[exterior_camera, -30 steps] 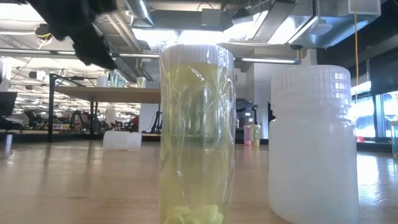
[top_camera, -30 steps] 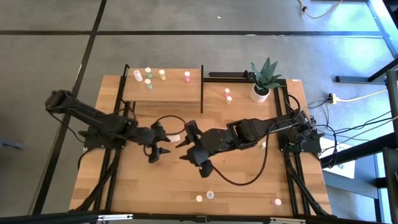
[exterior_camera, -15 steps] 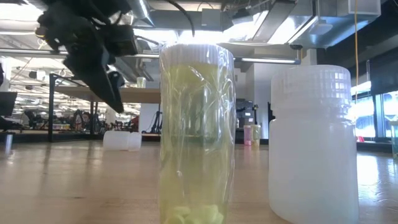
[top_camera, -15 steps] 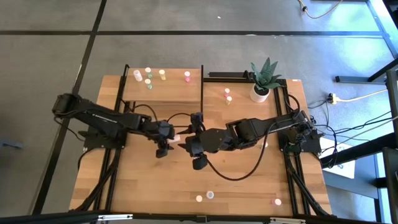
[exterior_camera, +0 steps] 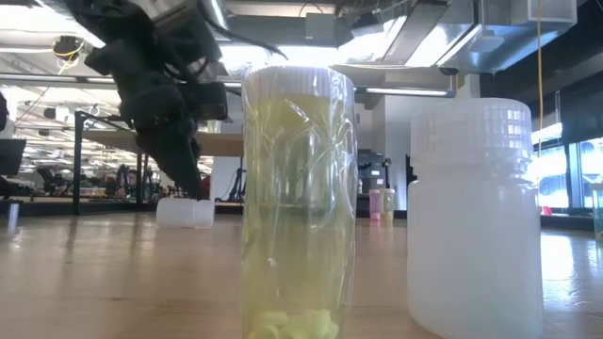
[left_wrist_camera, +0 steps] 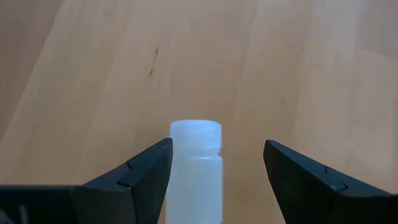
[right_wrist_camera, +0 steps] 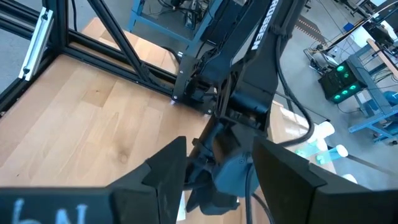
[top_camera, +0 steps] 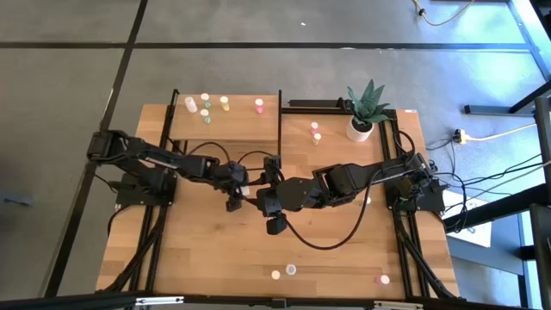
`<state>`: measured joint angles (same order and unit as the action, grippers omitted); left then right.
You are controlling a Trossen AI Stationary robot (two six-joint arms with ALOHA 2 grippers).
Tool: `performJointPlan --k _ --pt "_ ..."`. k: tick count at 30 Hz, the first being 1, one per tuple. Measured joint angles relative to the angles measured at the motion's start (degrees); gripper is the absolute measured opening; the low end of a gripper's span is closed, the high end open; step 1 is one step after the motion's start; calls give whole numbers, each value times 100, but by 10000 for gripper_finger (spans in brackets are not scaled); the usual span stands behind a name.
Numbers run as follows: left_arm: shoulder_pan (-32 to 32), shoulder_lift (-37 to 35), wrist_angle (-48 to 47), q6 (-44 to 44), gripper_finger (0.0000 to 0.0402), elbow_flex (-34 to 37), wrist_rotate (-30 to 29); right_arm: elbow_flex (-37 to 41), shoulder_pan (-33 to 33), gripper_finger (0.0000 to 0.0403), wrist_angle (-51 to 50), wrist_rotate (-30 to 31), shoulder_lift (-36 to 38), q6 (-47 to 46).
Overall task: Pick and place medicine bottles onto shelf by color
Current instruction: Put the top white pill bottle aligned with the other white pill bottle on the shelf
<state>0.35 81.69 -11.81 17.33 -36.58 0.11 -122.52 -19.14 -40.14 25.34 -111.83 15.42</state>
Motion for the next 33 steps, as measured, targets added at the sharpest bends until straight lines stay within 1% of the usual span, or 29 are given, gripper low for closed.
performJointPlan --k 3,9,17,20,22,29,33 --pt "14 116 103 1 245 0 -13 0 0 186 0 0 -2 2" --pt "12 305 195 -1 245 0 -253 0 0 186 -2 -2 -2 2" --pt "12 508 236 -1 245 0 -278 2 -2 186 -4 -2 -2 2" --pt "-4 505 264 -7 244 0 -552 2 -1 186 -4 -1 -2 2" --pt "-10 505 272 -13 241 0 -683 2 -2 186 -4 0 -2 2" --pt "-143 503 639 -426 213 0 -696 2 -2 186 -4 0 -2 4" --pt "-237 503 602 -262 200 0 -924 2 -2 186 -6 0 -2 3"
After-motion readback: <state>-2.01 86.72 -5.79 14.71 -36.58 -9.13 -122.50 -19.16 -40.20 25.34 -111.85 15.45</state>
